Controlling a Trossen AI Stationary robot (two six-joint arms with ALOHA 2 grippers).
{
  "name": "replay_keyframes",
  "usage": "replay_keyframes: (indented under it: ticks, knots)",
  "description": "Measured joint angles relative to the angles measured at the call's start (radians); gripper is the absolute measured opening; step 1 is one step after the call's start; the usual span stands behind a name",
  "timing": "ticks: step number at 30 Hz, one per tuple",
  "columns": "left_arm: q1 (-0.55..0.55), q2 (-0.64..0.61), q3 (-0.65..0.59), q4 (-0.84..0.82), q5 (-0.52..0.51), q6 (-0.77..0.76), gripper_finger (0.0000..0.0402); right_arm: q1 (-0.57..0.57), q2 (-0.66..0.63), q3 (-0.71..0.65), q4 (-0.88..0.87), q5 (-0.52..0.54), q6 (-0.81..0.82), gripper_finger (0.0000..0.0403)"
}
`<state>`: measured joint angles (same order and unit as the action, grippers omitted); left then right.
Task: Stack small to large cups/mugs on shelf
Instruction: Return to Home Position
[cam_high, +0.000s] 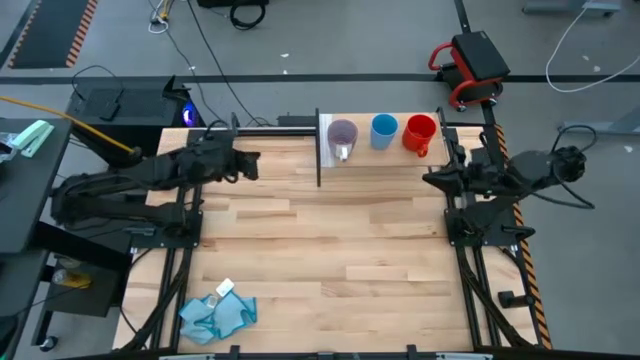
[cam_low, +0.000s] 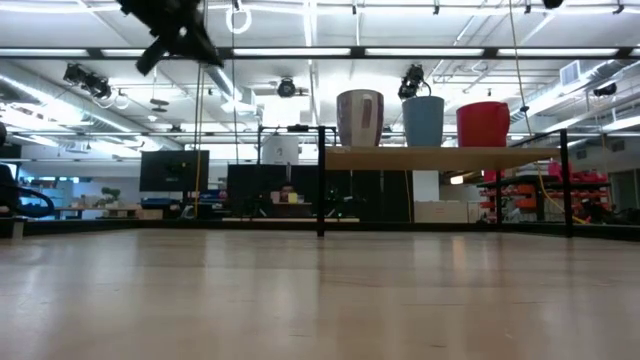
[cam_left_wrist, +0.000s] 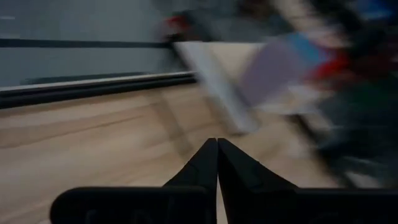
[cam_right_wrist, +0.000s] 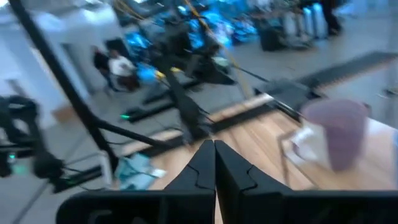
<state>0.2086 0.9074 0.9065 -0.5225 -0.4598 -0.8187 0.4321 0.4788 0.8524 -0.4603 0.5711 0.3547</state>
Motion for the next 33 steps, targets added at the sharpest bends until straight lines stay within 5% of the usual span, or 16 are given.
replay_keyframes:
  ticks: [4,11,16,26,33]
  knots:
    - [-0.019,-0.062,-0.031,0.159,0.111,0.042,0.0012,0.001,-0.013,0.025,0.057,-0.03,0.016,0.0005]
    - [-0.075,-0.105,0.007,0.216,0.124,0.019,0.0021,0.001,0.0,0.105,0.023,-0.037,0.144,0.0015]
    - [-0.104,-0.113,0.009,0.21,0.124,0.019,0.0033,0.001,0.0,0.147,-0.084,-0.182,0.249,0.0014]
    - [-0.181,-0.119,0.006,0.236,0.212,0.168,0.0028,0.001,-0.006,0.148,0.044,-0.429,0.142,0.0013]
    - [-0.255,-0.195,-0.157,0.514,0.203,0.279,0.0024,0.001,-0.051,0.057,0.156,-0.444,0.101,0.0013]
